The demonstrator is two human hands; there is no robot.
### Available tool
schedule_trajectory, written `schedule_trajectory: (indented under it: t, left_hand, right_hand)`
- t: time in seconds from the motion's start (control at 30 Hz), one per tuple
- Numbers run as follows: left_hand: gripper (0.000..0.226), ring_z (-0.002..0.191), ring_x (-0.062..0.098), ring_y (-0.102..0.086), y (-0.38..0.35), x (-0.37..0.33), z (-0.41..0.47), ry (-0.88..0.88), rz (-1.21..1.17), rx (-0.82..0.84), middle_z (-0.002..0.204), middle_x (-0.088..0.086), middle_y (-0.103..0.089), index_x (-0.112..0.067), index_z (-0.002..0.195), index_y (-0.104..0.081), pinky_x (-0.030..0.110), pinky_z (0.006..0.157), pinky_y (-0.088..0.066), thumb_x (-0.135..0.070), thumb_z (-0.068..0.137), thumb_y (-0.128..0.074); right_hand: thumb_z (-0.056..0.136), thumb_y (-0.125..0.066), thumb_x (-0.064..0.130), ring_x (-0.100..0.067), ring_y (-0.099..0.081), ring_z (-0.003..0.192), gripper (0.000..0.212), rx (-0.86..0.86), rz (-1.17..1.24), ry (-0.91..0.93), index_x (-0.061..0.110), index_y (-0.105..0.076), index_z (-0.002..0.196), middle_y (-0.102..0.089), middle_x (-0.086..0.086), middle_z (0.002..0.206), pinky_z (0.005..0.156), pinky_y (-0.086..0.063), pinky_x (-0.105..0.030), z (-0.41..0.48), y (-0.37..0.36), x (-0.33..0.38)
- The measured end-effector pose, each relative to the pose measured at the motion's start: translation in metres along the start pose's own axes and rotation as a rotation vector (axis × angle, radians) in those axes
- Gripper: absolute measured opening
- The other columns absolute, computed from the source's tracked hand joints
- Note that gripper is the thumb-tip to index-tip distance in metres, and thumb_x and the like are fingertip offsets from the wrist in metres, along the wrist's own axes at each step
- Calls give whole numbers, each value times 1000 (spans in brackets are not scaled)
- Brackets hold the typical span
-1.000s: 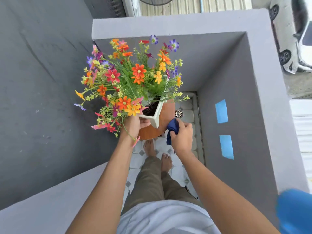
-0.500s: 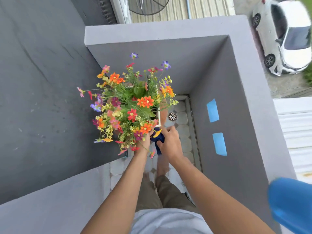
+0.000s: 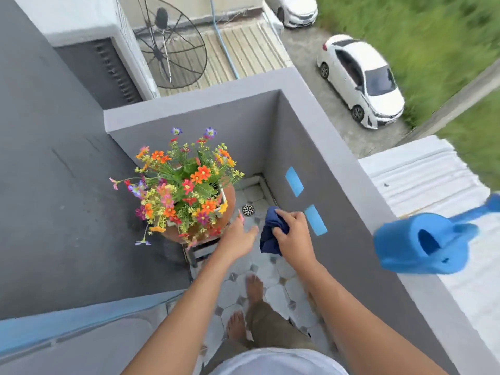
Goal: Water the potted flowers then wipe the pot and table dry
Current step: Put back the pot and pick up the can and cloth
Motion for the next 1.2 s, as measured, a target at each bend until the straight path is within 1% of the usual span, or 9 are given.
schedule_trajectory:
  t: [0.1, 0.2, 0.4, 0.53, 0.63, 0.8, 0.93, 1.1, 1.2]
  left_hand:
    - [51, 83, 23, -71, -1, -58, -29, -186, -68, -39, 92, 3, -72, -17, 118, -57, 41, 82, -55, -52, 81, -53]
    - [31, 54, 14, -66, -21, -122, -67, -336, -224, -14, 73, -2, -71, -17, 101, -63, 29, 56, -48, -43, 86, -57]
    - [17, 64, 10, -56, -123, -216, -142, -463, -379, 349, 88, -1, -65, -21, 97, -63, 25, 48, -46, -33, 95, -51]
    - [26, 71, 15, -55, -211, -246, -168, -301, -539, 619, 97, 9, -64, -14, 108, -64, 24, 45, -46, -34, 94, -54]
    - [40, 69, 17, -56, -272, -257, -174, 2, -807, 729, 96, 9, -64, -12, 112, -60, 28, 48, -44, -43, 87, -63]
    - [69, 79, 15, -53, -318, -268, -153, 94, -1080, 600, 116, -2, -61, -14, 127, -60, 29, 64, -49, -62, 76, -66]
    - [56, 74, 13, -50, -323, -270, -151, 37, -1130, 472, 112, -5, -63, -17, 123, -62, 29, 66, -44, -58, 86, -56]
    - [19, 62, 9, -44, -308, -263, -156, -11, -1079, 382, 78, -10, -61, -24, 91, -64, 25, 54, -33, -39, 94, -54]
    - [13, 58, 8, -37, -293, -250, -154, -51, -1026, 325, 80, -9, -56, -24, 90, -61, 25, 52, -25, -33, 94, -53]
  right_hand:
    - [94, -58, 11, 1, -50, 97, 41, -268, 146, -4, 19, -59, 134, -45, 0, 115, 94, -42, -15, -33, 75, 2]
    - [93, -61, 12, 9, -49, 99, 40, -517, 230, 26, 23, -60, 132, -46, 1, 115, 82, -35, 1, -65, 152, 3]
    - [94, -64, 11, 5, -54, 103, 38, -918, 389, -15, 20, -64, 131, -51, -3, 116, 92, -41, -12, -127, 278, -36]
    - [95, -63, 12, 12, -55, 100, 36, -1085, 462, -106, 20, -63, 130, -51, -2, 119, 93, -44, -17, -158, 331, -86]
    - [95, -61, 12, 12, -55, 101, 35, -1105, 470, -156, 19, -63, 130, -52, -1, 120, 92, -43, -16, -172, 359, -123]
    - [95, -61, 10, 10, -56, 101, 35, -1034, 544, -154, 23, -65, 127, -52, -1, 120, 86, -44, -8, -166, 373, -151]
    - [95, -61, 8, 10, -57, 100, 34, -901, 565, -98, 22, -66, 125, -54, -2, 119, 82, -43, -5, -145, 378, -147]
    - [93, -63, 12, -12, -57, 112, 31, -718, 547, 6, 31, -68, 116, -60, 4, 116, 90, -47, -26, -121, 374, -129]
    - [93, -62, 9, -8, -57, 109, 31, -636, 565, 65, 35, -68, 109, -60, 4, 114, 83, -44, -13, -109, 367, -116]
Point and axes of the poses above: each hand's wrist, its own z-axis towards the middle knuckle, its own y-axis out of the back of the hand, x = y × z, the point moved 3 cm from there along z, towards the middle knuckle
